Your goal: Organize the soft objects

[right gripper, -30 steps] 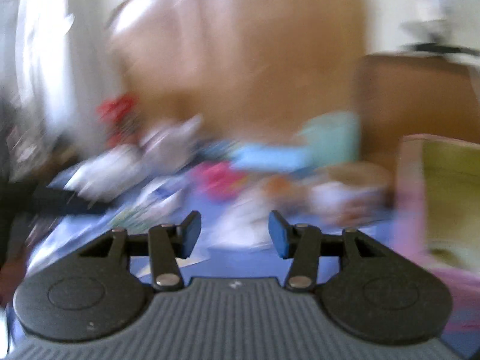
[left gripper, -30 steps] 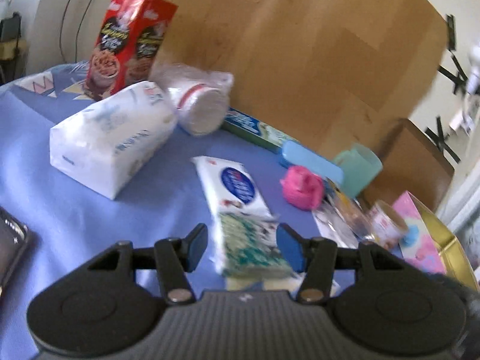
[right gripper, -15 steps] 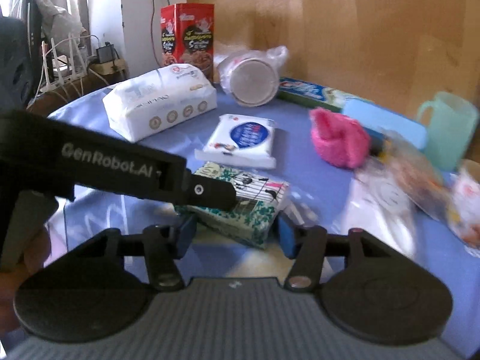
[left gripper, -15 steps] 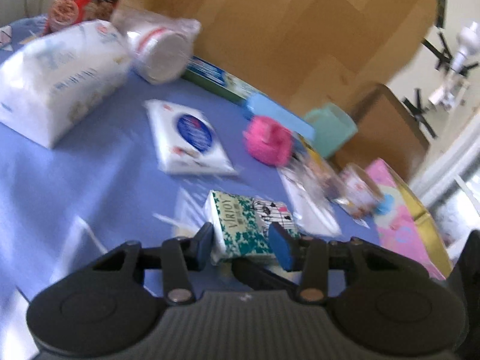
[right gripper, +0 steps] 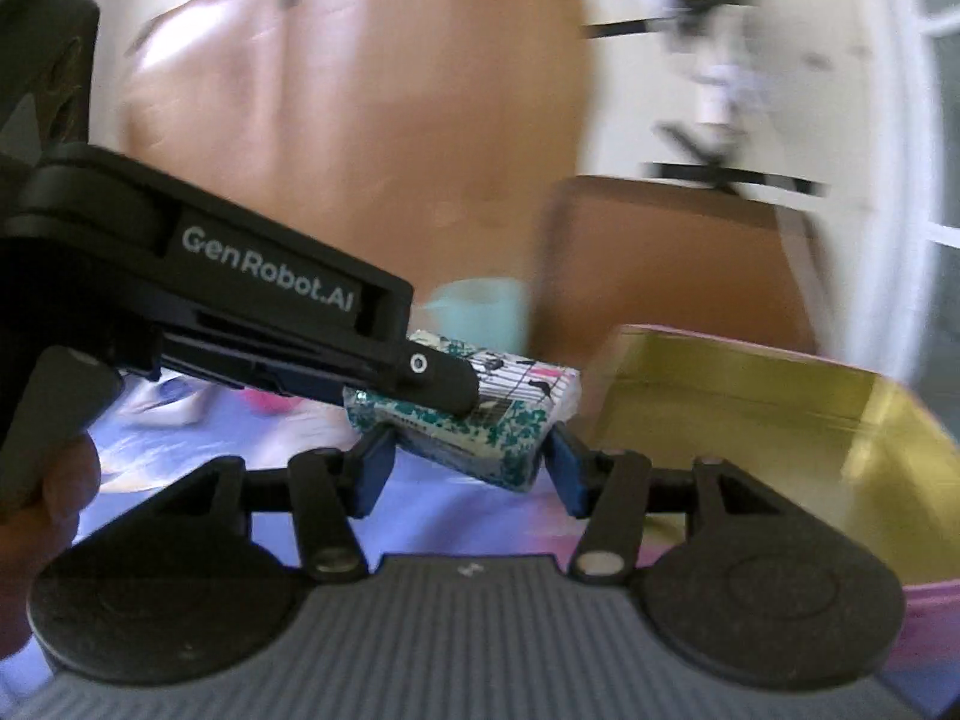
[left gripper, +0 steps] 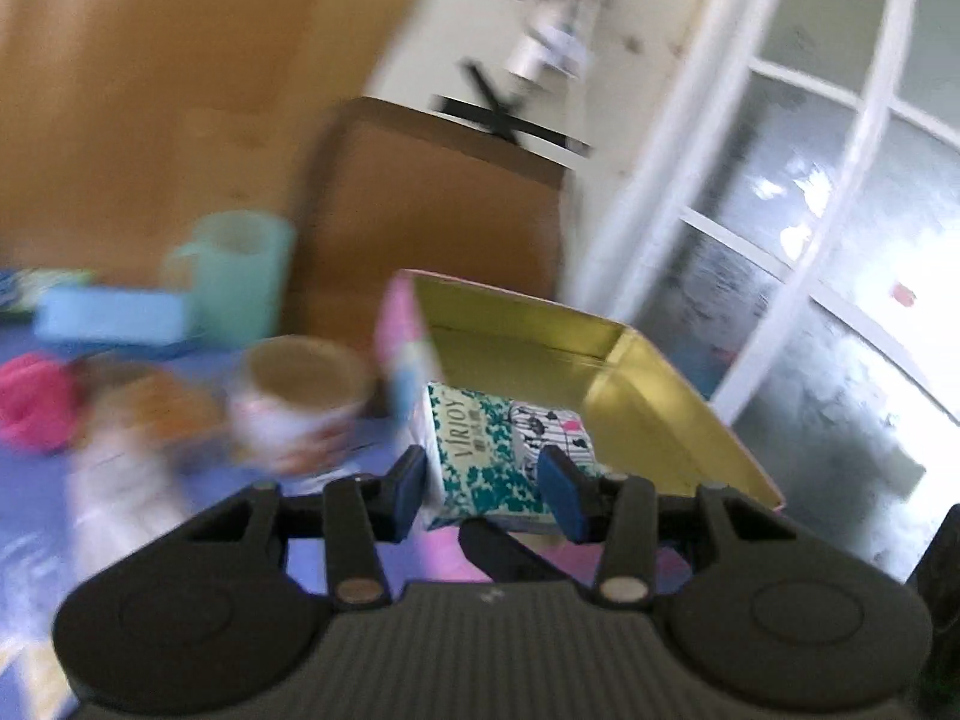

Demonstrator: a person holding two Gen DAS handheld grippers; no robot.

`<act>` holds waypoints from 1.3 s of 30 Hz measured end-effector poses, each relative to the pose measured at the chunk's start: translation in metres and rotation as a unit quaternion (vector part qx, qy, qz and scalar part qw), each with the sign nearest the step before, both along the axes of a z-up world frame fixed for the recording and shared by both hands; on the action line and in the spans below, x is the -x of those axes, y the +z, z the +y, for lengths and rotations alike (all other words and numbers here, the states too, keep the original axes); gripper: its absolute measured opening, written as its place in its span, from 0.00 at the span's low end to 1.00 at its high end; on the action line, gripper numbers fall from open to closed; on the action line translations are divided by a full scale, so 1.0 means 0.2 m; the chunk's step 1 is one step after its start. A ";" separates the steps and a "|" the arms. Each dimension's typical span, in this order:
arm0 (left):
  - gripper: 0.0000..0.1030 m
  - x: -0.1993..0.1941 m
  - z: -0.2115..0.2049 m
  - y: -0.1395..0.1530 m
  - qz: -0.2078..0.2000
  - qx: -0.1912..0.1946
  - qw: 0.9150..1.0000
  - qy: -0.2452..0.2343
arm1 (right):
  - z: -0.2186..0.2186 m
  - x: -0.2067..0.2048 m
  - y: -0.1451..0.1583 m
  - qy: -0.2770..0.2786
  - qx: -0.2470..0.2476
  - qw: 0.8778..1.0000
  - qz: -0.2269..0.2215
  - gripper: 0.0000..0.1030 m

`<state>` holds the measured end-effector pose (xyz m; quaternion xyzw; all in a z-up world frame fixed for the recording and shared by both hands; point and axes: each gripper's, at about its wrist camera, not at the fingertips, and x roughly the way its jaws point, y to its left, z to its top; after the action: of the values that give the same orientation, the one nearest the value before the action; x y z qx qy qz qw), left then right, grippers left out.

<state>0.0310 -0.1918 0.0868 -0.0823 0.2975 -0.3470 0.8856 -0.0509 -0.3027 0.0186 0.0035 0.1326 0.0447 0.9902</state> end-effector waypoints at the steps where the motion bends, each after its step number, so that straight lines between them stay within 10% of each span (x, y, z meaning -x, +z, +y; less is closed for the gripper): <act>1: 0.49 -0.02 -0.07 -0.01 0.002 -0.003 1.000 -0.005 | -0.06 -0.02 -0.01 -0.017 -0.008 1.000 0.002 0.56; 6: 0.61 -0.06 -0.30 -0.07 -0.018 -0.049 0.998 0.021 | -0.29 -0.15 -0.09 -0.135 -0.016 0.991 0.016 0.57; 13: 0.61 0.01 -0.03 -0.07 -0.032 -0.036 0.996 0.070 | -0.40 -0.04 -0.13 -0.163 -0.088 0.983 -0.006 0.57; 23: 0.61 0.05 0.42 -0.17 0.007 -0.092 0.976 0.197 | -0.11 0.19 0.03 -0.143 -0.085 0.971 -0.173 0.57; 39: 0.61 0.16 0.52 -0.22 -0.032 -0.108 0.971 0.211 | -0.03 0.21 -0.03 -0.167 -0.118 0.977 -0.060 0.65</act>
<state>-0.0010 -0.0868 0.0429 -0.0361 0.2805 -0.1210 0.9515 -0.0924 -0.3090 0.0122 0.1400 0.0640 -0.1057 0.9824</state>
